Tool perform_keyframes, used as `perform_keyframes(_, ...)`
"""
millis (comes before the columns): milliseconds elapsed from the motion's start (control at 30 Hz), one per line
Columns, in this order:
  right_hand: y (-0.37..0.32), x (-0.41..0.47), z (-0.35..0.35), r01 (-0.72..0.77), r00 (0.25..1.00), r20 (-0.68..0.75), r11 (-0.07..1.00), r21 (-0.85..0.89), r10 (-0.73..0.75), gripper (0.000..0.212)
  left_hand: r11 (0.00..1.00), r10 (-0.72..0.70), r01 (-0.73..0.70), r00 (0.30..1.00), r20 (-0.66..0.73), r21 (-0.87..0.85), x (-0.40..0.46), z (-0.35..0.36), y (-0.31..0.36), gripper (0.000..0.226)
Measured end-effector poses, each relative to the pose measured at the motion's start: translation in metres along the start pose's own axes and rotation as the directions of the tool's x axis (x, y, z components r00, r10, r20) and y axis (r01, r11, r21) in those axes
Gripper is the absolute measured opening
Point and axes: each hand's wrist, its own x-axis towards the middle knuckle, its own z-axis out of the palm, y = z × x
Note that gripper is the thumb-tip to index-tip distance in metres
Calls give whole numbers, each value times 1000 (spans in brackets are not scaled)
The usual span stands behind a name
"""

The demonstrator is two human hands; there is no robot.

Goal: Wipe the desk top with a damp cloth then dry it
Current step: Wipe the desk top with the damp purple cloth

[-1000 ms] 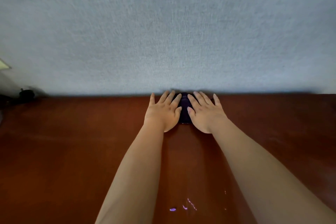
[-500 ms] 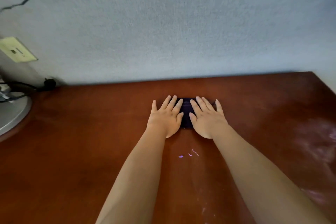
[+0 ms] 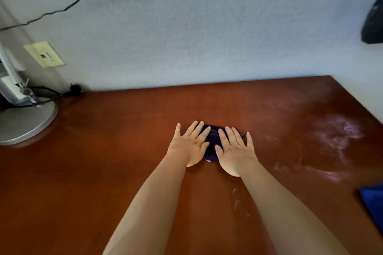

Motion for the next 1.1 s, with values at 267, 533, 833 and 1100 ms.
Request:
perform_keyframes(267, 1, 38, -11, 17, 1000, -2, 1000, 22, -17, 57, 1000, 26, -26, 1000, 1, -12, 32, -11, -20, 54)
perform_keyframes(533, -10, 102, -24, 54, 999, -6, 998, 33, -54, 56, 999, -27, 26, 999, -22, -23, 72, -19, -55, 53)
perform_keyframes(833, -23, 112, -26, 76, 997, -17, 997, 16, -76, 56, 988, -115, 109, 992, -53, -112, 67, -12, -64, 53)
perform_keyframes(1100, -51, 67, -10, 138, 990, -24, 990, -33, -139, 56, 971, -204, 206, 979, 29, -124, 6, 5, -58, 53)
